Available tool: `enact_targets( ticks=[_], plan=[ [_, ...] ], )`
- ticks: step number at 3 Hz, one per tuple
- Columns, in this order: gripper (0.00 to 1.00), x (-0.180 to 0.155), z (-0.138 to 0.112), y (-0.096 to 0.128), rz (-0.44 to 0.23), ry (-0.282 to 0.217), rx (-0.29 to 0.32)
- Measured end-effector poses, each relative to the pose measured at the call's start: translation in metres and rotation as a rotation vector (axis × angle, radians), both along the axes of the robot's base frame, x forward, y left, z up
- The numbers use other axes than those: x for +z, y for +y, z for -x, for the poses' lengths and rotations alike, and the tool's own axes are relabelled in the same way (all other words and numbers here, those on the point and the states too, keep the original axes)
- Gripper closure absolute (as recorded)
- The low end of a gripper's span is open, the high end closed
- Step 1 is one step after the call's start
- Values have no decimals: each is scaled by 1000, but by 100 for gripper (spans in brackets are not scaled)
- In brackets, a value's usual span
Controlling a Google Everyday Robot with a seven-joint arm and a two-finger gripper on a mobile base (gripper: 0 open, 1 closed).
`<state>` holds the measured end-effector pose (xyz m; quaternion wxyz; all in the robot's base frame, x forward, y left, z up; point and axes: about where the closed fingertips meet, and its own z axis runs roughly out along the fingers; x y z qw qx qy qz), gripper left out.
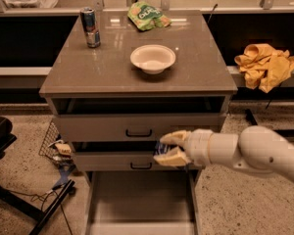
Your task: Pick rxbar blueberry from bottom drawer and place on counter
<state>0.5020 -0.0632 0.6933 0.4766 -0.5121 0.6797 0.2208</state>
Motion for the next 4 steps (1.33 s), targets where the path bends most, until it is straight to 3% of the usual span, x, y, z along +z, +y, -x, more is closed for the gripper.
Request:
enact_targets(
  ticks=[1, 2, 3, 4],
  plan=[
    [100, 66, -8, -3, -41, -43, -43],
    [100, 66, -8, -3, -41, -43, -43],
    [100, 98, -21, -8, -18, -52, -60],
    [100, 156, -46, -21, 38, -57, -98]
  ],
)
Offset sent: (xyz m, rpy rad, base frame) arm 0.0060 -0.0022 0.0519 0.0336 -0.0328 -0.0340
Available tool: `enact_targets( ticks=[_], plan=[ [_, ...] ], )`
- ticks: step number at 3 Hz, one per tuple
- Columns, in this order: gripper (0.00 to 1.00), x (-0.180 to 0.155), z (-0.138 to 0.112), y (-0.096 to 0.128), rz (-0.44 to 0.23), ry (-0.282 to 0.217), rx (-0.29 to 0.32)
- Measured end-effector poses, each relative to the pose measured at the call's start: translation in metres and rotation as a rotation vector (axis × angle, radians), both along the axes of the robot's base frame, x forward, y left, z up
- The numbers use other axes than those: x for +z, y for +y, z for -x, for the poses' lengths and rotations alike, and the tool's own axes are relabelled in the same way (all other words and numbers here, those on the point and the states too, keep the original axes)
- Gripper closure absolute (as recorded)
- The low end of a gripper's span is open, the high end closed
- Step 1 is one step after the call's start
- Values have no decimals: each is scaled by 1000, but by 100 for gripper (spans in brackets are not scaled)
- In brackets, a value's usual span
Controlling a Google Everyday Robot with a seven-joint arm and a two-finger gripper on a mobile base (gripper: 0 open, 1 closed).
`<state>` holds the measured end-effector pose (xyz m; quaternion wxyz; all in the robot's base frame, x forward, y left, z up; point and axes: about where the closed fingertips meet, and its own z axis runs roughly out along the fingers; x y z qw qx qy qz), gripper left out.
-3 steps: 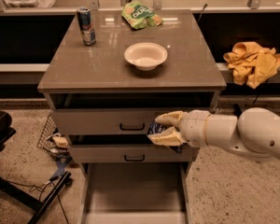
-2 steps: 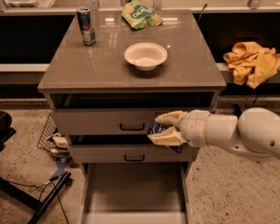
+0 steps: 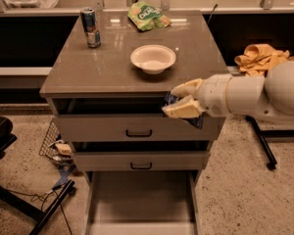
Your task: Pick rxbar blueberry from bottom drawer and place on counter
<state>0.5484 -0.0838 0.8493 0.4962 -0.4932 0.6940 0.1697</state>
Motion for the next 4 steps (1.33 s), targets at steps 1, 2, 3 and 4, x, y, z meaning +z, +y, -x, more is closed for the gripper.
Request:
enact_targets(
  ticks=[1, 2, 3, 4],
  plan=[
    [100, 39, -29, 4, 0, -11, 2],
    [100, 66, -64, 33, -54, -56, 57],
    [100, 66, -64, 34, -54, -56, 59],
    [100, 71, -77, 56, -51, -53, 69]
  ],
)
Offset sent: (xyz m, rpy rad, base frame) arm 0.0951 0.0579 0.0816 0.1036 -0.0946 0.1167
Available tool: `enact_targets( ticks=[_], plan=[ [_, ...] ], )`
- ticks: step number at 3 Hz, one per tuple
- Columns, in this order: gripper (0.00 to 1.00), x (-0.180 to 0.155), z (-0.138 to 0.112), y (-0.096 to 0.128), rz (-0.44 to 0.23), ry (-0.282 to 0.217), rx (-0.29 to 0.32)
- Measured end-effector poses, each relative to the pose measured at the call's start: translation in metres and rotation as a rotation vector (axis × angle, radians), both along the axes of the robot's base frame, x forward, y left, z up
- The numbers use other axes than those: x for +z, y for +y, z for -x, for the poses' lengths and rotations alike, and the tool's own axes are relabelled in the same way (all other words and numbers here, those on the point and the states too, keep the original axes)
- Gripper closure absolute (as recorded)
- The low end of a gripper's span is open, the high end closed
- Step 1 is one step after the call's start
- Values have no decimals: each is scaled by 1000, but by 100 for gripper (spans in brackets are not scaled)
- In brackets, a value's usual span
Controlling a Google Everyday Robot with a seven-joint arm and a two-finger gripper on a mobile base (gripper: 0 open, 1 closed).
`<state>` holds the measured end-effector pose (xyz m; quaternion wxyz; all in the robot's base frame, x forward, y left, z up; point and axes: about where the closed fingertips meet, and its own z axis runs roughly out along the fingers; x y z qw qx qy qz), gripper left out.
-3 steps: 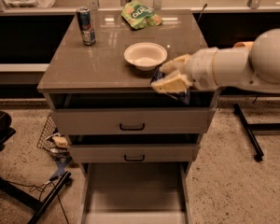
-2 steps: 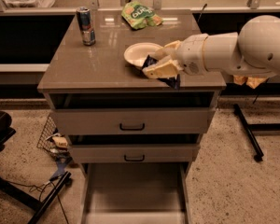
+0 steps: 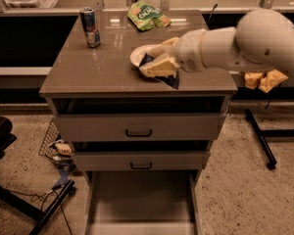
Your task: Pick rxbar blueberry from bottom drawer and place on counter
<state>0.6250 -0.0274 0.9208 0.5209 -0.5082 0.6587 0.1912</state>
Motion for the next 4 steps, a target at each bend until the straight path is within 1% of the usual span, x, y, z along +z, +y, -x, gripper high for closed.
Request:
enact_targets(
  ticks=[1, 2, 3, 4],
  plan=[
    [100, 18, -36, 74, 4, 25, -11],
    [100, 28, -60, 118, 1, 41, -39],
    [100, 25, -82, 155, -24, 55, -46],
    [82, 24, -81, 163, -25, 59, -37]
  ],
)
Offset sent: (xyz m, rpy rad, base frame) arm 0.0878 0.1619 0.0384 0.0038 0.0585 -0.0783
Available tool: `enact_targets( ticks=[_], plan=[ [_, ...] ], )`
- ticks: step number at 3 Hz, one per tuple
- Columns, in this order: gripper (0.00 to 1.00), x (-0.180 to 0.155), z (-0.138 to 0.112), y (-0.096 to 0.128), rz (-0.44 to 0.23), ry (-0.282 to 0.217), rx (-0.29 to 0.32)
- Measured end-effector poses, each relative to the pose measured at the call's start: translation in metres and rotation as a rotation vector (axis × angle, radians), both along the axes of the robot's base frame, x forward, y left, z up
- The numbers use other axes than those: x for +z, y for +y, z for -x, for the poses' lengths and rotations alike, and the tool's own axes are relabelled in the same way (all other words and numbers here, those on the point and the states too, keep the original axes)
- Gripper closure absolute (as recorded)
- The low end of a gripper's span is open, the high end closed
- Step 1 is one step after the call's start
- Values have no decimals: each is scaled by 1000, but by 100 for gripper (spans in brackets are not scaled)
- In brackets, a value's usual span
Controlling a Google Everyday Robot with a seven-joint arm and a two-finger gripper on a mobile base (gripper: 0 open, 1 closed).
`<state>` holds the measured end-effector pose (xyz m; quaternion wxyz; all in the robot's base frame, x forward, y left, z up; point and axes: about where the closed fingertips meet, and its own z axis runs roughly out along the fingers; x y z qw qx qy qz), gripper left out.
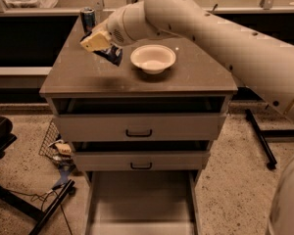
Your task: Pick rxbar blueberry from bottom drawer and place on counter
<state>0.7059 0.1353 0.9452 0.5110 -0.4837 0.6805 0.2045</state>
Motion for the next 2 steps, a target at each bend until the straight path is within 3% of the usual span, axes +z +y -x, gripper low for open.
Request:
enact_targets(
  ticks=[1, 2],
  plan=[
    [59, 0, 1, 2, 0, 1, 3],
    [28, -1, 2, 4, 1, 2, 7]
  ],
)
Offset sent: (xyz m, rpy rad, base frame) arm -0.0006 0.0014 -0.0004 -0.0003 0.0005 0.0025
